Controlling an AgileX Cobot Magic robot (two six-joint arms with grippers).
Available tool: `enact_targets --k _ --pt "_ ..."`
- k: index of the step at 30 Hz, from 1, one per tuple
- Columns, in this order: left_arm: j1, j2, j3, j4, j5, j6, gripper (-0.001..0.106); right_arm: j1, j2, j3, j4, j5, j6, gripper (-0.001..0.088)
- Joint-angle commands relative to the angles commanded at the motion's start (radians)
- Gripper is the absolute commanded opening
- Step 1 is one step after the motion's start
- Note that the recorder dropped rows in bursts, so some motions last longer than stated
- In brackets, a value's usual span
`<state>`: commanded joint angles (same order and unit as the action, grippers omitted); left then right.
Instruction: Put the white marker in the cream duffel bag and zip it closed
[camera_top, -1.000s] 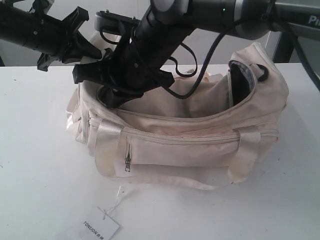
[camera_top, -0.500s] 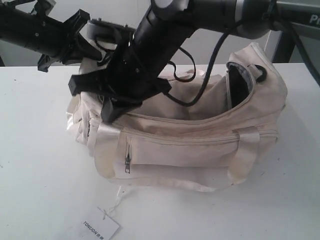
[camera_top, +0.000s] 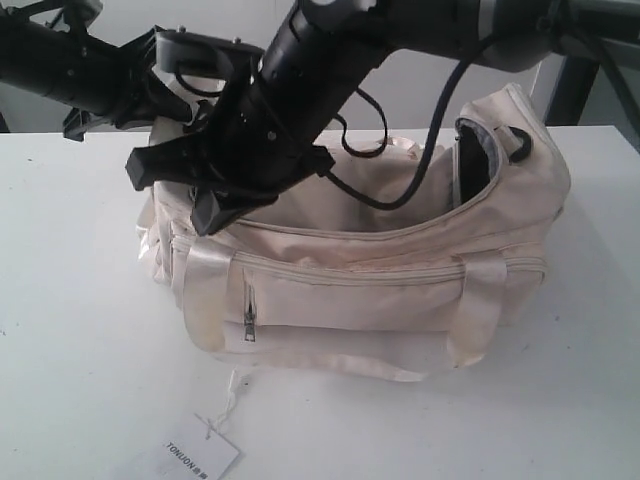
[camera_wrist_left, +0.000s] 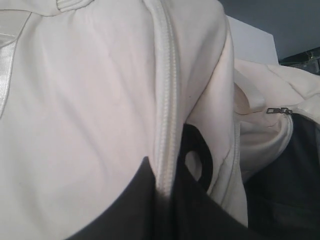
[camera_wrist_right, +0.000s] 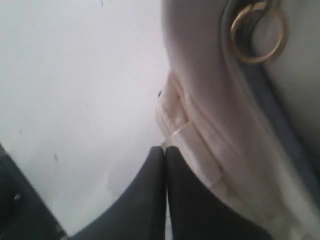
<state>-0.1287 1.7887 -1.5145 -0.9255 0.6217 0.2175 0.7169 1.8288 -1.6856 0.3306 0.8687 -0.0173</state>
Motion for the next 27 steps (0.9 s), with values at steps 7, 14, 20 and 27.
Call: enact_targets --k 7,14,20,27 --pt "0.0 0.0 0.0 0.0 0.007 0.0 0.0 -0.002 0.019 0.0 -0.153 -0.089 0.208 0.01" --pt "0.0 0.0 0.0 0.0 0.02 0.0 0.0 -0.002 0.074 0.0 -0.148 -0.136 0.247 0.0376" --pt "0.0 0.0 0.0 0.0 0.024 0.0 0.0 -0.002 0.098 0.0 -0.148 -0.166 0.294 0.0426" --pt "0.0 0.0 0.0 0.0 0.026 0.0 0.0 -0.002 0.127 0.0 -0.148 -0.171 0.337 0.0426"
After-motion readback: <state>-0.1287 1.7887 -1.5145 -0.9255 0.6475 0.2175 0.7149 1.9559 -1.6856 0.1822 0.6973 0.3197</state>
